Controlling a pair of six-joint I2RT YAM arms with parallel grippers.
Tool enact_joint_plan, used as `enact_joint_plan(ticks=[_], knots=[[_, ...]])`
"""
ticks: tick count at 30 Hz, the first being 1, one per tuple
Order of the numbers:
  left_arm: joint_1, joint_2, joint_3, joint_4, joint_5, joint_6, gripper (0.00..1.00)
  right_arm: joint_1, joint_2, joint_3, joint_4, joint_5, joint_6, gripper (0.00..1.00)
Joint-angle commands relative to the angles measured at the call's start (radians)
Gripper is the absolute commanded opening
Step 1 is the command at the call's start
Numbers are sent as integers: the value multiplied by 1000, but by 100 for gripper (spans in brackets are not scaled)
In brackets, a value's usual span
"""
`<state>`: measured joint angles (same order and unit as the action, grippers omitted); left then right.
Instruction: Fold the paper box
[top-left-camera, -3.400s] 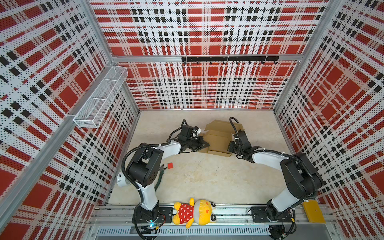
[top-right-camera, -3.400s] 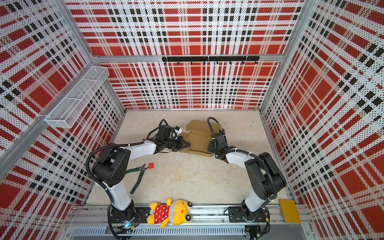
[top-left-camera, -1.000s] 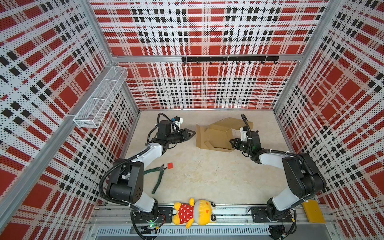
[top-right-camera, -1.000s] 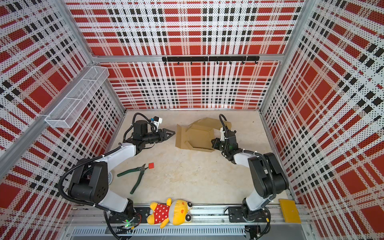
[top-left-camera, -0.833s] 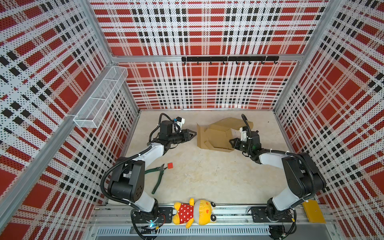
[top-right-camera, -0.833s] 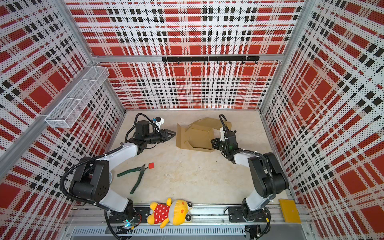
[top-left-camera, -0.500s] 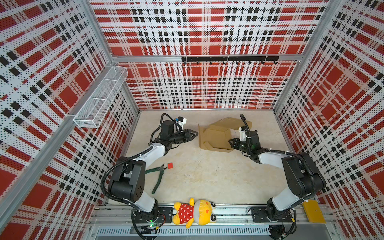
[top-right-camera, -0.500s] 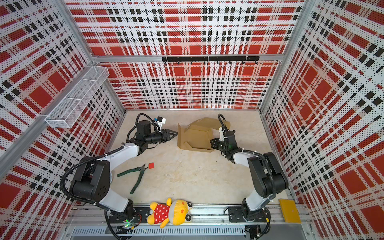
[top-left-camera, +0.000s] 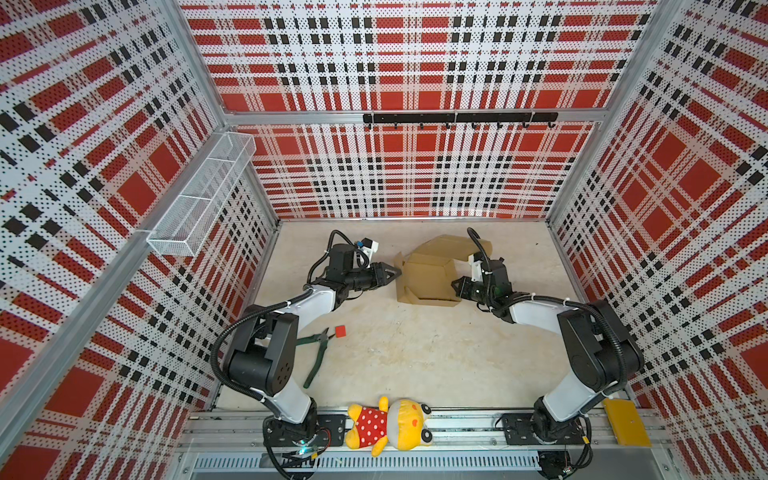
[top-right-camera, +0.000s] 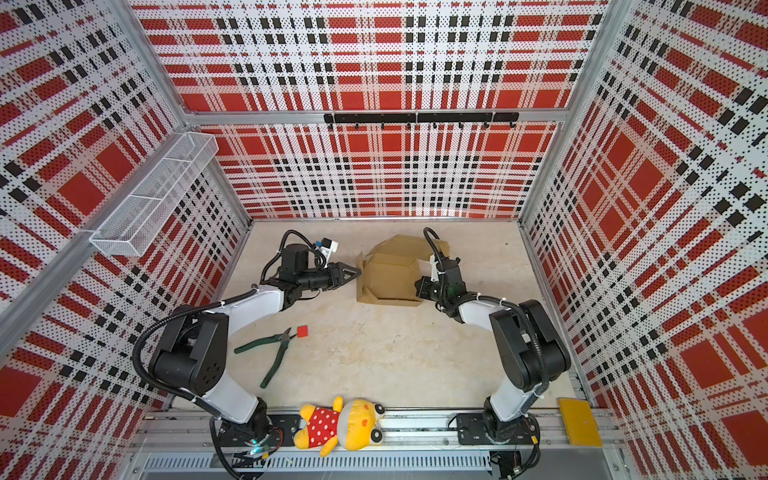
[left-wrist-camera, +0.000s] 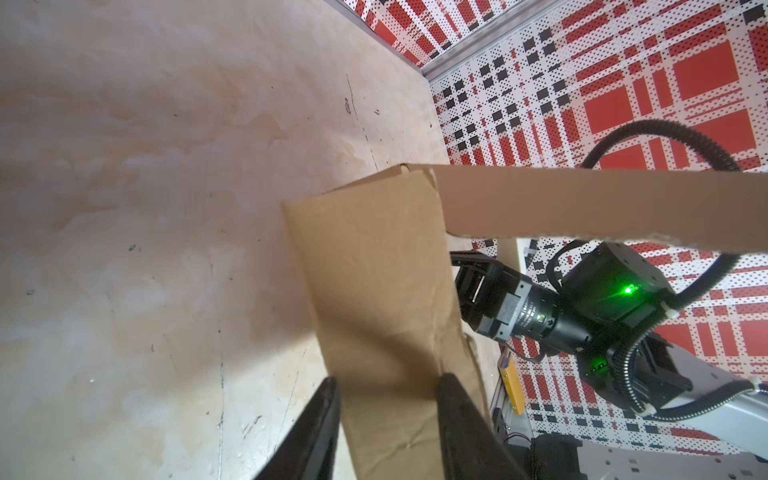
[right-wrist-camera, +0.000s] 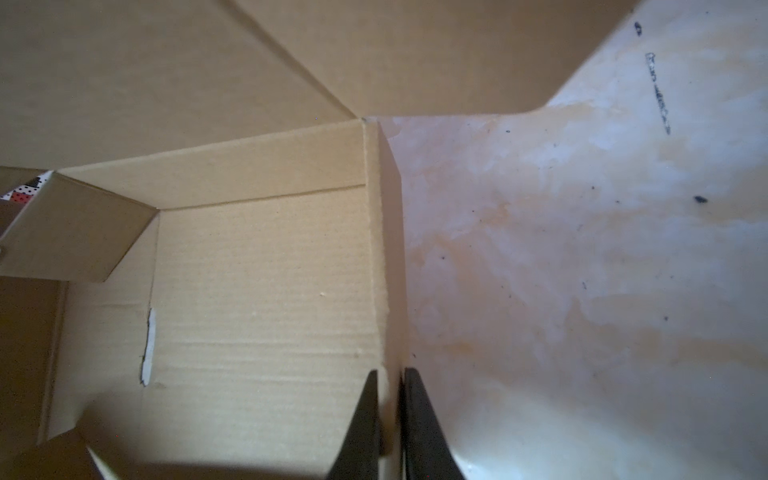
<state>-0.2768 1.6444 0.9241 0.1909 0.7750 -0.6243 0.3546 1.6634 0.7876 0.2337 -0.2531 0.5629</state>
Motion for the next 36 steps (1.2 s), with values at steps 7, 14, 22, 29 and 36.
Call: enact_joint_plan(ticks=[7,14,22,29,36], knots=[[-18,17,4,-18,-35,2,37,26,-20,53,-44,78,-42,12],[-19,43,7,-36,-63,-23,34,41,-68,37,-33,133,-41,12],[-19,69,16,-42,-63,-44,33,41,-87,17,-21,134,-39,12],[-52,58,13,-21,-45,-68,34,52,-77,35,-44,152,-58,12],[-72,15,3,-5,-31,-70,32,53,-61,46,-85,184,-74,12]])
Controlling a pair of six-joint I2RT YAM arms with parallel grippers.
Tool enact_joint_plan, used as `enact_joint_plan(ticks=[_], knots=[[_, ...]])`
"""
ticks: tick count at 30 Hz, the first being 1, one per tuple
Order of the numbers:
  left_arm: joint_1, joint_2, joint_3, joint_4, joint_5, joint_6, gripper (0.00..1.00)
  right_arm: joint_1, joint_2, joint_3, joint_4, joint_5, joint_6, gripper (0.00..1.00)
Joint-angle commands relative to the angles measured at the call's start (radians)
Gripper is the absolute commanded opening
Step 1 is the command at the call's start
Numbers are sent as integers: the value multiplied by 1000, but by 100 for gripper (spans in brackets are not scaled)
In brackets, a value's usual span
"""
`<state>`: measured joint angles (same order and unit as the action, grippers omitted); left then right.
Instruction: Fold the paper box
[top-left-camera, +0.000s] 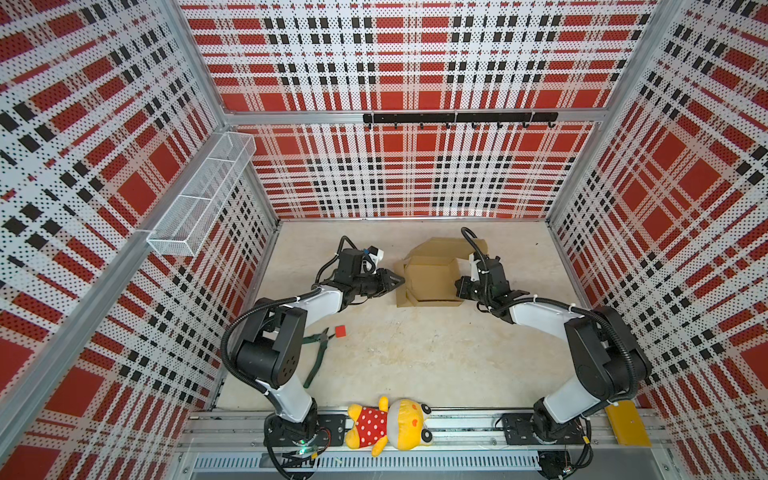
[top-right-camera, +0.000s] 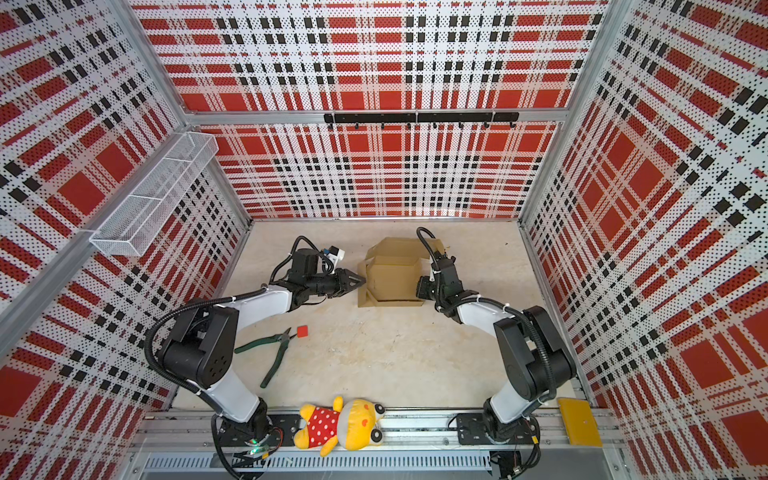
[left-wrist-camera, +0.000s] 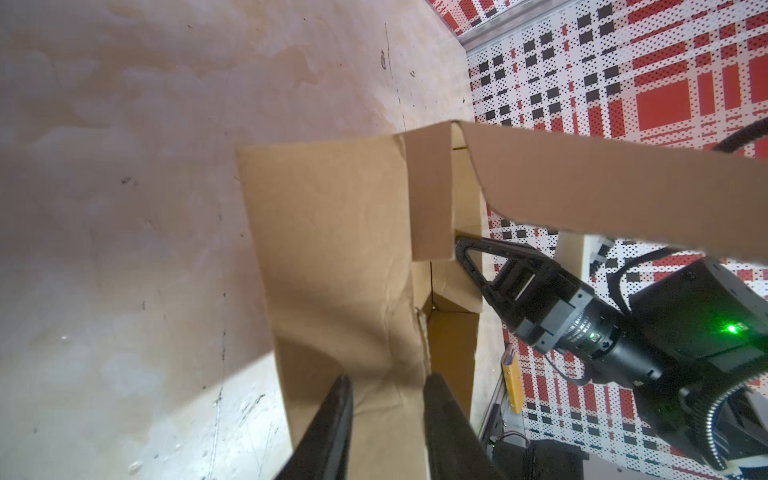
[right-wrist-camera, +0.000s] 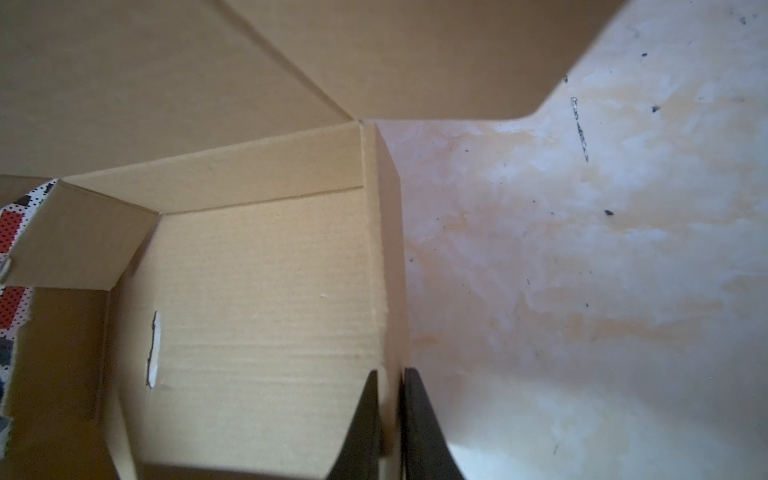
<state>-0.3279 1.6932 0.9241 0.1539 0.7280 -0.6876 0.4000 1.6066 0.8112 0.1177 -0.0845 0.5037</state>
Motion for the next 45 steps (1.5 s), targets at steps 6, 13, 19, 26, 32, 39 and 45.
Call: enact_joint_plan(ticks=[6,13,19,26,32,39,45], knots=[[-17,-40,0,22,14,-7,32,11,-4,27,20,30,-26,12],[18,-96,-25,11,-7,18,34,7,-31,15,7,41,-44,12],[99,-111,-43,12,-18,31,43,-5,-39,25,18,-6,-45,12],[152,-130,-45,38,15,24,46,-32,-51,-2,80,-77,-20,12],[140,-90,-47,58,9,29,46,-35,-39,12,80,-109,-20,12],[67,-58,-22,76,37,-3,44,-35,-43,19,78,-114,-13,12],[35,-59,-26,79,26,-14,36,-32,-39,6,80,-106,-6,12]])
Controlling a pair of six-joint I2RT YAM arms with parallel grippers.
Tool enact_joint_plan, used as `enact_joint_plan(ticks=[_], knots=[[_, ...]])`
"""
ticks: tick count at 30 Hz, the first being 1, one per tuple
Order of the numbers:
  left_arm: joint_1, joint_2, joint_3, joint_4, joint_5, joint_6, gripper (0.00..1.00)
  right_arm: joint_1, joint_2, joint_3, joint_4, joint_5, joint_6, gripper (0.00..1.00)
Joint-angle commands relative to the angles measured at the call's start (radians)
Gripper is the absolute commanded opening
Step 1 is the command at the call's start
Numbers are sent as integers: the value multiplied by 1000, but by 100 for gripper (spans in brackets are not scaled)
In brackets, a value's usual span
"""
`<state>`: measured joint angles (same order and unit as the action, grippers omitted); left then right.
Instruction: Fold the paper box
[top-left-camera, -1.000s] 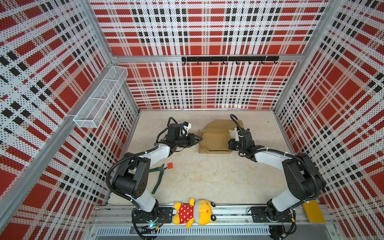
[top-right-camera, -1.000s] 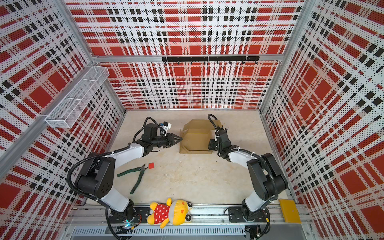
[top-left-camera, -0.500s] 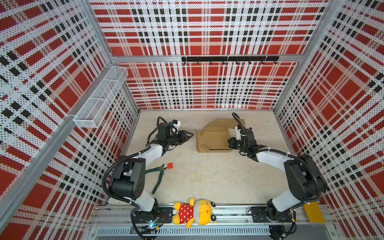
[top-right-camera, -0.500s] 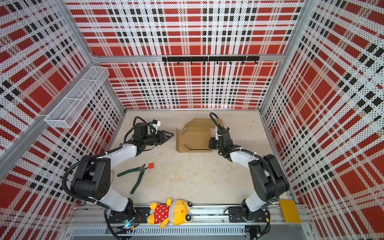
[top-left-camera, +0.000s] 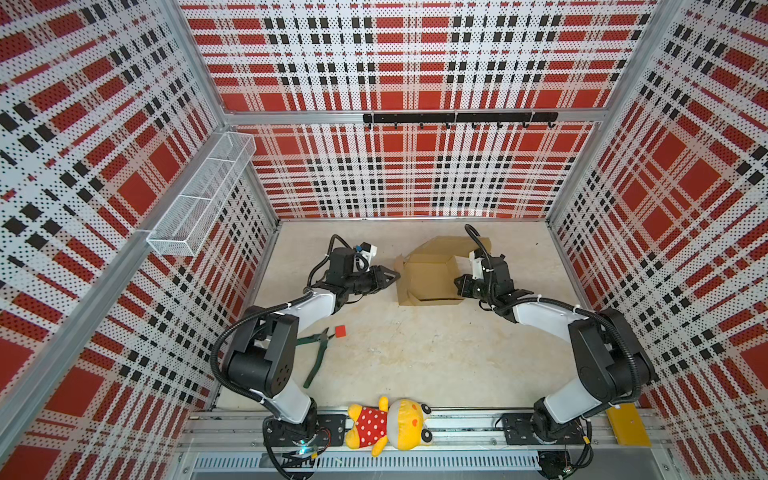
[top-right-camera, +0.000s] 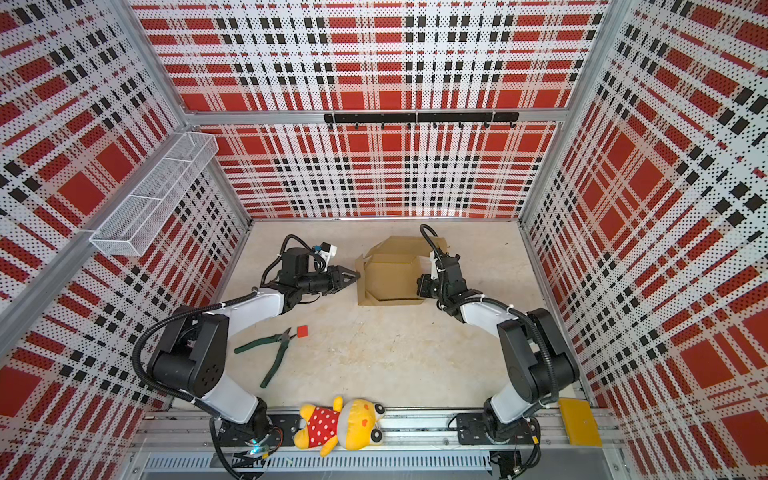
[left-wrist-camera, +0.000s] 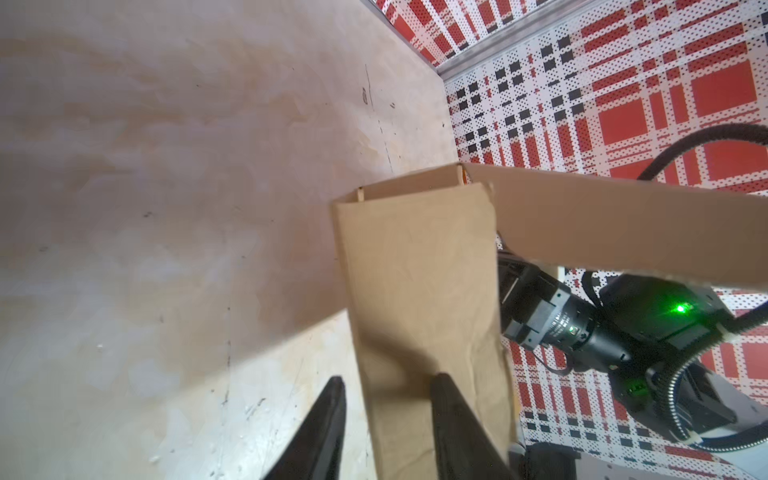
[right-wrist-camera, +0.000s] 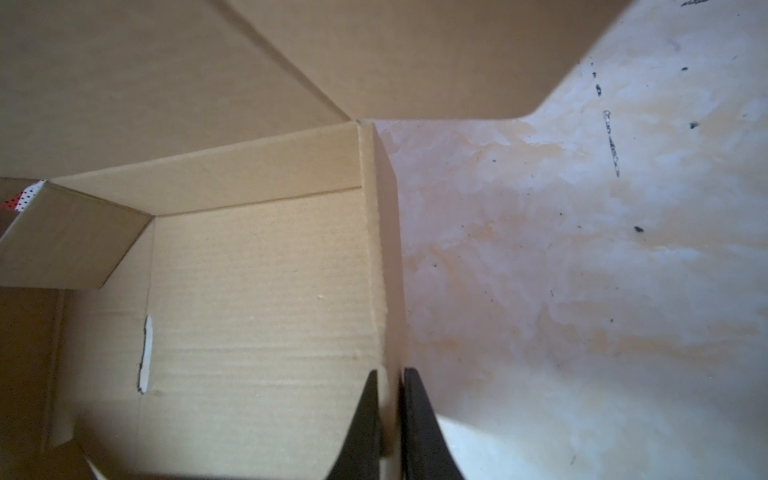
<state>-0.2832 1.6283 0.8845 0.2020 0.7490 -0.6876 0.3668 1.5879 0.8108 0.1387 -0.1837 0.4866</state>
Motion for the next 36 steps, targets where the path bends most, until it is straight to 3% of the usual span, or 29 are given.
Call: enact_joint_plan(ticks=[1,9,26,31,36], knots=[[-13,6,18,31,8,-19,36,1,-19,5,58,-8,12,12],[-42,27,24,29,-4,-43,35,21,-14,23,26,16,3,12],[-60,63,38,-12,-39,-56,31,72,3,88,-111,179,24,12],[-66,94,66,-37,-23,-86,41,91,5,96,-140,224,39,12],[-66,123,71,-49,-32,-93,41,106,8,93,-138,253,39,12]])
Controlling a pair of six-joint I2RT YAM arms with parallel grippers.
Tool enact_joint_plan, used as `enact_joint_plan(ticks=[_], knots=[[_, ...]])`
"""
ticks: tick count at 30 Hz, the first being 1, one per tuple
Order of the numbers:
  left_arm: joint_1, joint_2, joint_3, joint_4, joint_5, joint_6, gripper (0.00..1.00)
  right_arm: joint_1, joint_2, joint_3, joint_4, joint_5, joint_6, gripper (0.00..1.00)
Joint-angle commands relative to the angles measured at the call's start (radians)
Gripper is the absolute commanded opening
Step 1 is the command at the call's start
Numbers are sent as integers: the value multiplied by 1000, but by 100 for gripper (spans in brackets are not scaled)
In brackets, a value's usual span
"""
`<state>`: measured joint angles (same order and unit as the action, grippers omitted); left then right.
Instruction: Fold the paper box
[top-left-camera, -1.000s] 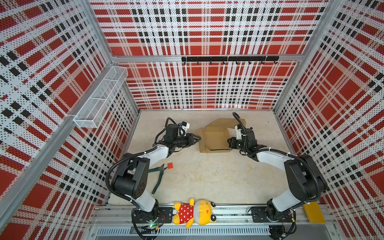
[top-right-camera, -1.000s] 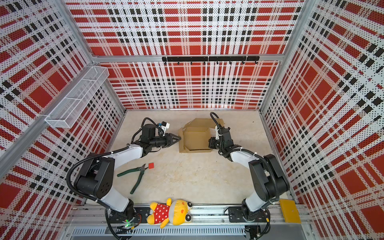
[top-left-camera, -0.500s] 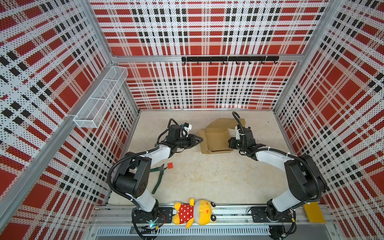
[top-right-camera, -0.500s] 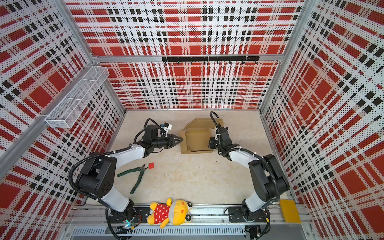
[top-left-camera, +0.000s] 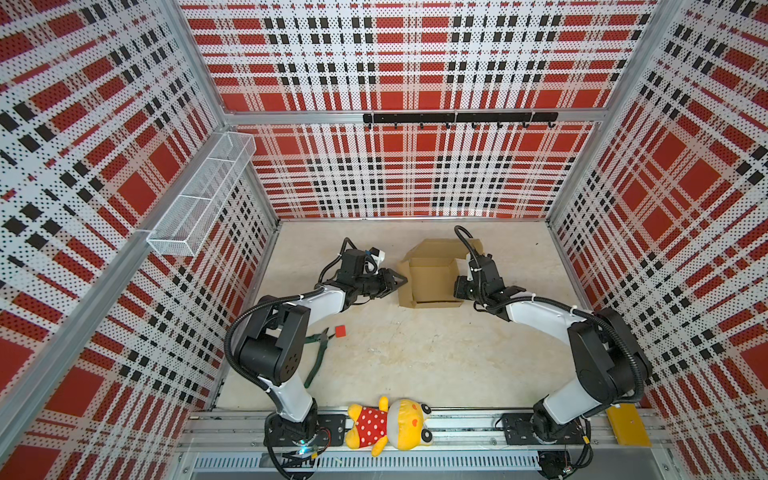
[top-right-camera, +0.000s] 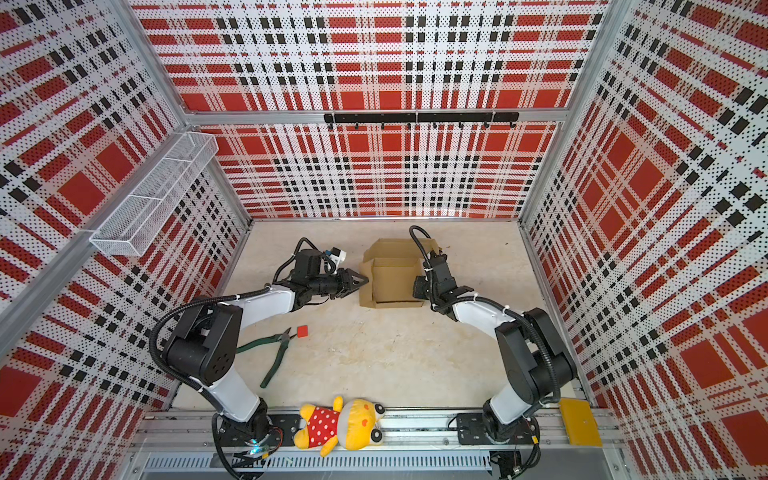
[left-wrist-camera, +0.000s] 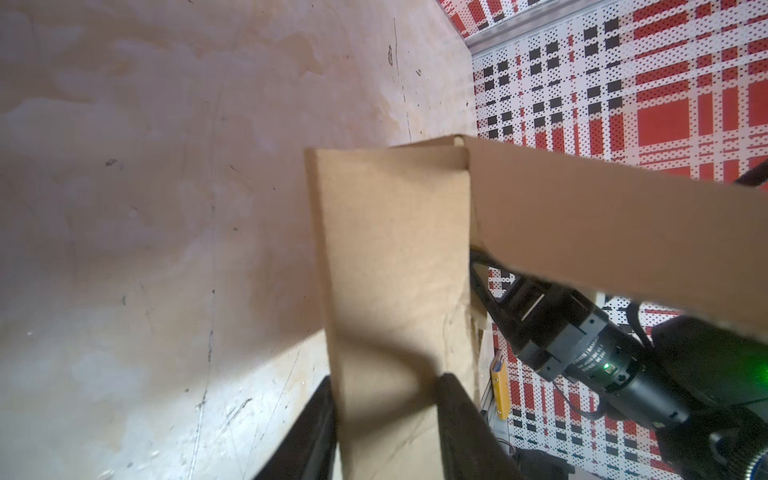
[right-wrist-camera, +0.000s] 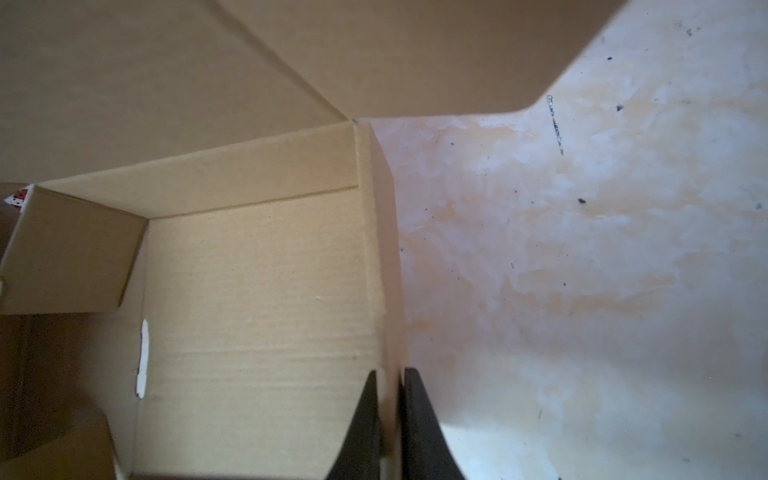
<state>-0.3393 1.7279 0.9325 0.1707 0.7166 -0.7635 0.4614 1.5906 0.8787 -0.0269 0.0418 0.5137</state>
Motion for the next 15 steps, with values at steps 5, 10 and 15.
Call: enact_joint_plan(ticks=[5,10,15], knots=[[-15,28,29,-28,0,-23,42,11,20,34,-2,58,7,12],[-27,34,38,-31,5,-25,45,11,47,62,-81,110,18,12],[-49,65,53,-53,4,-18,45,16,78,79,-93,125,51,12]])
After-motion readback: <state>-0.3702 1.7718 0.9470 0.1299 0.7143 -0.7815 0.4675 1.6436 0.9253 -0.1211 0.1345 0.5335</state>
